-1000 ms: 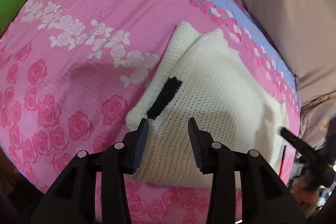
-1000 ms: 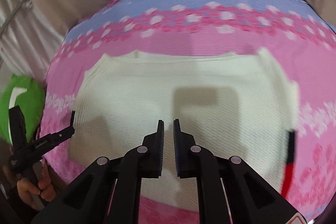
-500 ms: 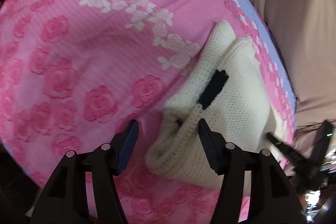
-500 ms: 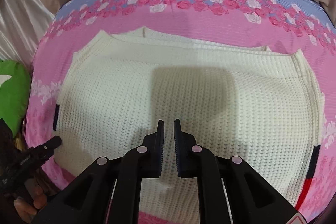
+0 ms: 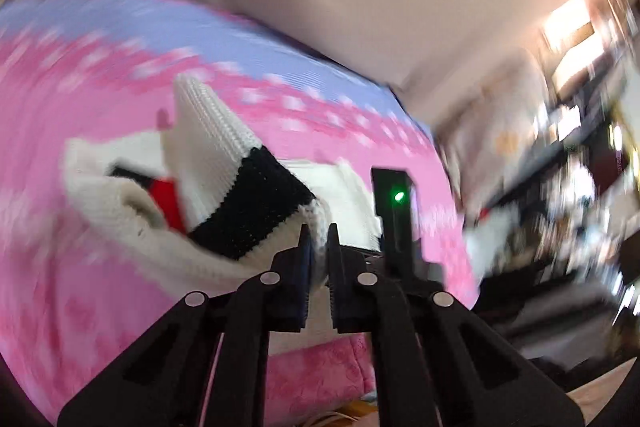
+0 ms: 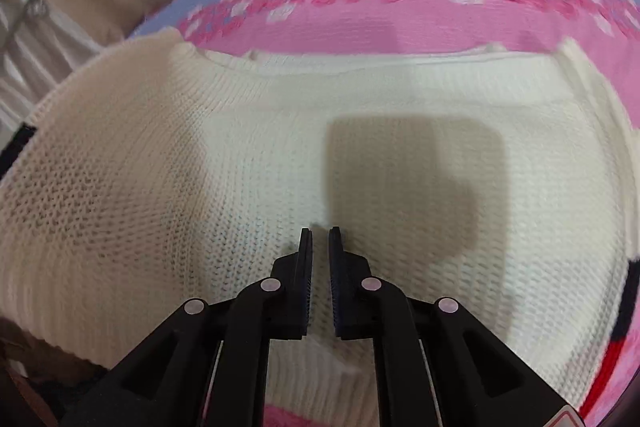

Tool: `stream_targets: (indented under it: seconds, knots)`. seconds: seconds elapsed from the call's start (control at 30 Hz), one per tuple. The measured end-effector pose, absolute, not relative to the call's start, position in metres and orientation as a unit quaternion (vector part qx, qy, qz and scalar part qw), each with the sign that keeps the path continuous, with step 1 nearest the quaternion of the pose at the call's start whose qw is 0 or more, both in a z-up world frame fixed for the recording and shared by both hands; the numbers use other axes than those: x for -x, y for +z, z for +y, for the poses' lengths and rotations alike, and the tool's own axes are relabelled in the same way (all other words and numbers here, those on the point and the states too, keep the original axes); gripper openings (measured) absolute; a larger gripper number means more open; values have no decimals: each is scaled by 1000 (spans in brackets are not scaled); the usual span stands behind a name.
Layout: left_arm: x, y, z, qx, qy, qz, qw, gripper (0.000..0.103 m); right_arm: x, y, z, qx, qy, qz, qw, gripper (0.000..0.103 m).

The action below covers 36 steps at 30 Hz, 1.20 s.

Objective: Fold small clothes

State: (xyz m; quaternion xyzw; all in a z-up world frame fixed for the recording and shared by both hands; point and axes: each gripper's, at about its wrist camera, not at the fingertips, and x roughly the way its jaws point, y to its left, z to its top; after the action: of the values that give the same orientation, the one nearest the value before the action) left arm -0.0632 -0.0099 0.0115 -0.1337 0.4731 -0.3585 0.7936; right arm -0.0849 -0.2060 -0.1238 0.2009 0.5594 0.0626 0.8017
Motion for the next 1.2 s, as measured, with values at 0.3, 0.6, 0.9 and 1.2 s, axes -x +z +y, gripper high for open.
stream_targets:
  seconds: [0.3,0.6,0.9,1.2]
  knots:
    - [59,-28,-13,90,-262,529,802,11,166,-109,-309,-248,-34,539,804,22]
    - [84,-110,153,177,-28,599,780,9,118,-106,-226,-210,64,556,802,22]
    - [84,-74,168,264,-100,524,804,59,41,-92,-114,-58,117,558,819,32]
    - [-5,-115,47,165,-196,591,765,46,62,-85,-164,-109,79,556,820,33]
